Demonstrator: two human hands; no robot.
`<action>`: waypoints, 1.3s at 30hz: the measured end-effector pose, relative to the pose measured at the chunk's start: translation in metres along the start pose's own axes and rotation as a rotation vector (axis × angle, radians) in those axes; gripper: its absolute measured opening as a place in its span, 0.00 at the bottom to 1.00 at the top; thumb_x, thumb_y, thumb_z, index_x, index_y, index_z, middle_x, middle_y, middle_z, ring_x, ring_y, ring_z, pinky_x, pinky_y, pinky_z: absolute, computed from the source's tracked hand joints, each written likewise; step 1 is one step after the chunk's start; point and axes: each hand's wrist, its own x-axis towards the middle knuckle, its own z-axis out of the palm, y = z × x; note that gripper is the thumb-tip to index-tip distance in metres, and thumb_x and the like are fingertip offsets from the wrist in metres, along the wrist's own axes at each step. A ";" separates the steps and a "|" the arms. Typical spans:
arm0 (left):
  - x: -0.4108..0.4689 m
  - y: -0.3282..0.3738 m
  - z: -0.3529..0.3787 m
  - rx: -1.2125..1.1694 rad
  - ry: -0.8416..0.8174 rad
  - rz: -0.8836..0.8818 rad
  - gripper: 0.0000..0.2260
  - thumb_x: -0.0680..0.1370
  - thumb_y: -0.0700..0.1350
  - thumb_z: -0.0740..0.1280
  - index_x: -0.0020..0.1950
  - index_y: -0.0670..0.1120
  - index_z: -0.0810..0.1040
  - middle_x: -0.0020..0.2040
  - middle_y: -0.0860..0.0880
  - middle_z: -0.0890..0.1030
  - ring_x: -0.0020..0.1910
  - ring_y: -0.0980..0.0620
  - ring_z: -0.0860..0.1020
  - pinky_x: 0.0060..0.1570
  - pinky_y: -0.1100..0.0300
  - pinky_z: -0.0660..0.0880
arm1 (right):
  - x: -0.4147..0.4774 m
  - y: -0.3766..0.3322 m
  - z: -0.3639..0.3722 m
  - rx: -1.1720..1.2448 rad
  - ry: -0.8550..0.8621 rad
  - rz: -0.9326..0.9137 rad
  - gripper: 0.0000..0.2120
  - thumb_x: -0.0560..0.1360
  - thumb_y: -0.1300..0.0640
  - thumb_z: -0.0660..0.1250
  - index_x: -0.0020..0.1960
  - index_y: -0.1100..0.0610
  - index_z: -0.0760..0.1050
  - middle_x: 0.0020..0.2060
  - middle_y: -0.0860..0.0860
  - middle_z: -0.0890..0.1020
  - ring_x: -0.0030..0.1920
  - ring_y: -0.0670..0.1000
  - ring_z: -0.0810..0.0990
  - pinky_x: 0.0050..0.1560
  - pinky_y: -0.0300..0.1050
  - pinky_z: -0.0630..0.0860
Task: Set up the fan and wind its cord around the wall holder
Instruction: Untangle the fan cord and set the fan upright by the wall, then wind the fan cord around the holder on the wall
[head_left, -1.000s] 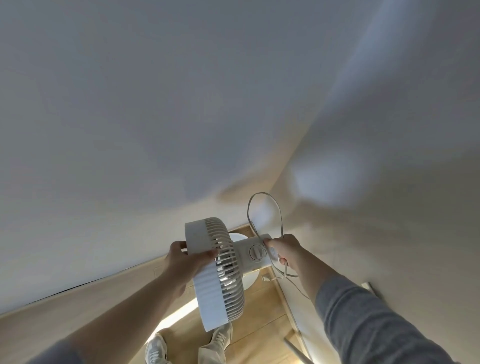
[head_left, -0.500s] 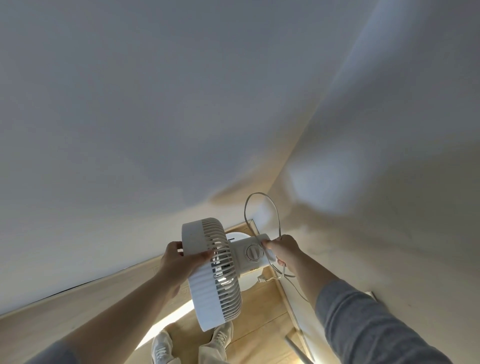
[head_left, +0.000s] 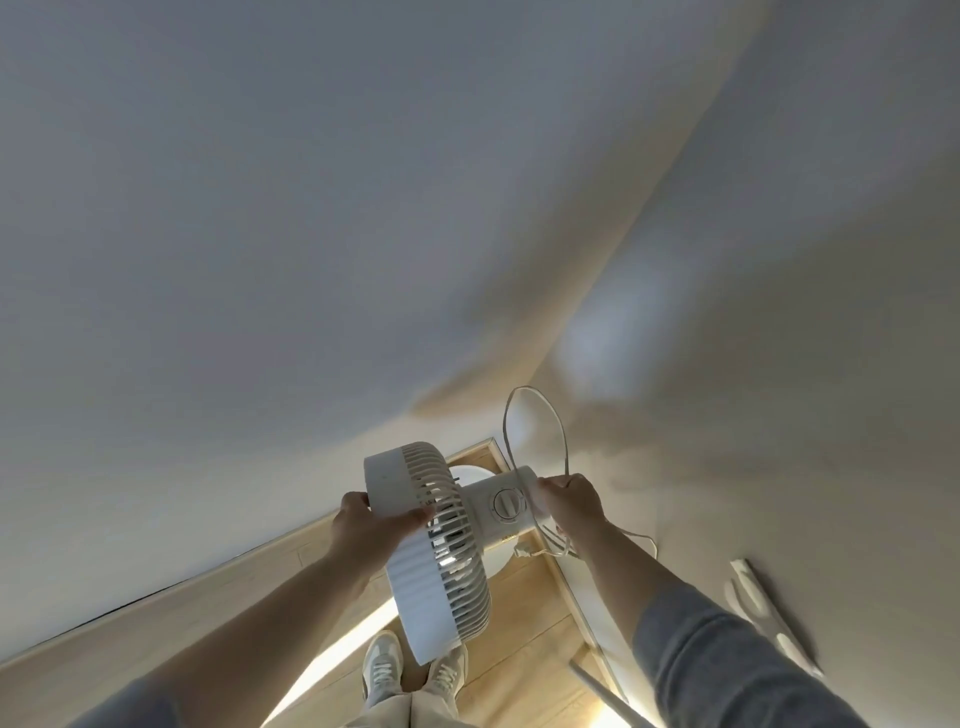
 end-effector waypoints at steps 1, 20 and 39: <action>0.000 0.000 -0.001 0.022 0.013 0.007 0.33 0.63 0.50 0.79 0.60 0.41 0.67 0.53 0.43 0.75 0.51 0.45 0.74 0.39 0.57 0.73 | -0.002 0.000 -0.001 0.007 0.031 -0.002 0.16 0.74 0.58 0.62 0.29 0.55 0.64 0.25 0.48 0.65 0.25 0.47 0.63 0.27 0.38 0.60; -0.061 0.008 0.004 0.312 0.256 0.440 0.27 0.75 0.51 0.65 0.71 0.42 0.64 0.72 0.43 0.65 0.69 0.43 0.65 0.70 0.46 0.64 | -0.071 0.006 -0.032 0.319 0.020 -0.196 0.14 0.79 0.60 0.54 0.41 0.54 0.76 0.29 0.52 0.75 0.23 0.46 0.67 0.26 0.39 0.62; -0.099 -0.042 0.134 -0.067 0.364 0.385 0.08 0.78 0.47 0.61 0.40 0.51 0.74 0.42 0.46 0.82 0.43 0.46 0.80 0.47 0.44 0.79 | -0.024 0.075 -0.082 -0.075 -0.263 -0.512 0.13 0.81 0.58 0.52 0.54 0.62 0.74 0.28 0.50 0.73 0.18 0.39 0.67 0.22 0.30 0.63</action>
